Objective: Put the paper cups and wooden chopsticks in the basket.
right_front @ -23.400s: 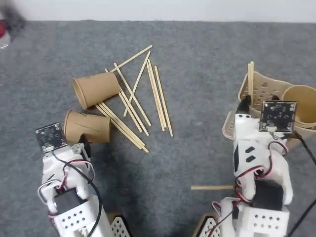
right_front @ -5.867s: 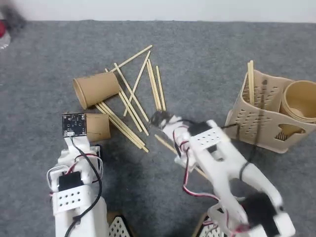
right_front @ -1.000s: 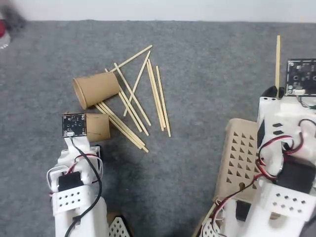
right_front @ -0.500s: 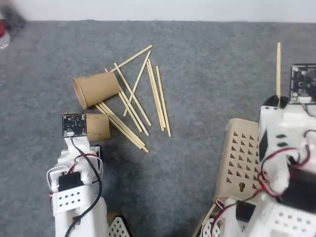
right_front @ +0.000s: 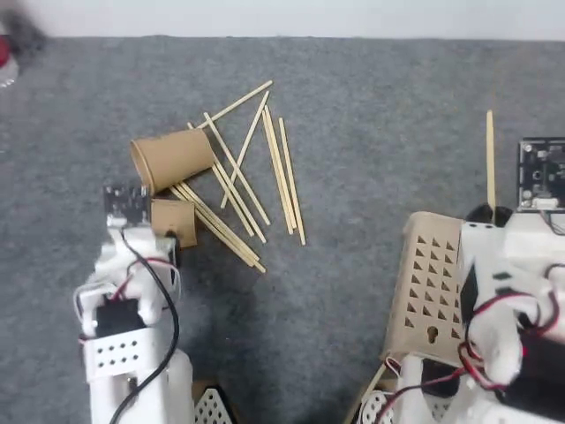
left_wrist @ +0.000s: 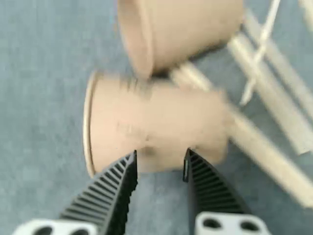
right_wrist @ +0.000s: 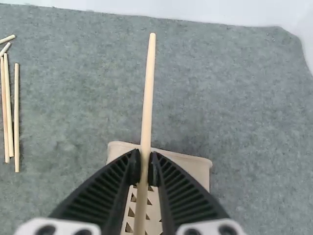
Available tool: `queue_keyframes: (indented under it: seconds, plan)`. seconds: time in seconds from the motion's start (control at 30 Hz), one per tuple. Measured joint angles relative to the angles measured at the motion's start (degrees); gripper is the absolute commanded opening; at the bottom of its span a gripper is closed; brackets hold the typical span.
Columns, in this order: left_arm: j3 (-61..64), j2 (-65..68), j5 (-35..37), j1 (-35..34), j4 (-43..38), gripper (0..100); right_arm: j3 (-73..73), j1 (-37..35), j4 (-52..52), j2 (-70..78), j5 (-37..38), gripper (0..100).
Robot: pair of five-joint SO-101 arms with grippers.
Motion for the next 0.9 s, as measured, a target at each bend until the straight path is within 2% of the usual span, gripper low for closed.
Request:
queue_keyframes:
  seconds: [0.1, 0.23, 0.37, 0.47, 0.63, 0.77, 0.9]
  plan:
    - [-10.99, 0.00, 0.00, 5.89, 9.14, 16, -1.23, -0.09, 1.23, 0.00, 0.00, 0.8]
    - [-21.27, 0.00, 0.00, 22.77, 19.52, 16, -2.11, -0.09, 3.60, 0.00, 0.00, 0.8]
    - [-24.09, 0.00, 0.00, 41.58, 20.13, 16, -0.44, 1.05, 3.78, -0.09, 3.78, 0.8]
    - [-24.09, 0.00, 1.41, 51.69, 17.41, 16, 3.96, 5.54, 3.78, 0.18, 5.63, 0.8]
    - [-24.70, 3.69, 2.81, 58.90, 11.96, 16, 7.12, 12.22, 3.34, 1.05, 6.33, 0.8]
    - [-28.48, 16.70, 3.08, 62.51, 6.24, 16, 7.12, 15.30, 1.85, 0.53, 6.33, 0.8]
    - [-38.59, 34.46, 3.16, 63.74, 3.08, 16, 7.12, 17.85, -0.09, 0.00, 6.33, 0.8]
